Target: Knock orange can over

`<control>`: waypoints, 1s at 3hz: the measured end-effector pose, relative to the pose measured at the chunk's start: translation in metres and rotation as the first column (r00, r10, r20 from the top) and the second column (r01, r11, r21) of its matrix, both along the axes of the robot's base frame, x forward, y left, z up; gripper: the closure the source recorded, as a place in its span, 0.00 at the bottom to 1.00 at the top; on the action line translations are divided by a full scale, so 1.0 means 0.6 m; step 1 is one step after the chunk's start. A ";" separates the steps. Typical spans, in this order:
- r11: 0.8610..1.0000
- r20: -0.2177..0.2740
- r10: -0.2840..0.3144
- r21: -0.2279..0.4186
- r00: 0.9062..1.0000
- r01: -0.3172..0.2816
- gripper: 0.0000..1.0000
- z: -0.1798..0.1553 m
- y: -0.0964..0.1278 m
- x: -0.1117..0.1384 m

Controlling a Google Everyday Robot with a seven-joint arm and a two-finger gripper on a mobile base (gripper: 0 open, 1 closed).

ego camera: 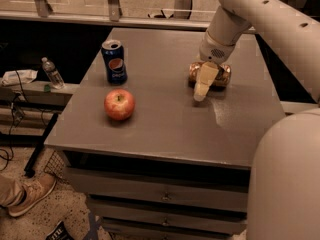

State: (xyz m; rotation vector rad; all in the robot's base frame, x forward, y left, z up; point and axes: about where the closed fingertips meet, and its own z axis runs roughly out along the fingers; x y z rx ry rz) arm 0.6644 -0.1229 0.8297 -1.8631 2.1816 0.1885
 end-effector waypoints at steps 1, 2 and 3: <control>1.000 0.000 0.000 0.000 1.000 0.000 0.00 0.000 0.000 0.000; 1.000 0.024 0.002 -0.025 1.000 -0.002 0.00 0.014 -0.009 0.003; 0.997 0.070 -0.014 -0.075 0.997 0.020 0.00 0.056 -0.045 0.003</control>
Offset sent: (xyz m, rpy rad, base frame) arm 0.0008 -0.0150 0.0262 -0.0603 -0.0563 0.0028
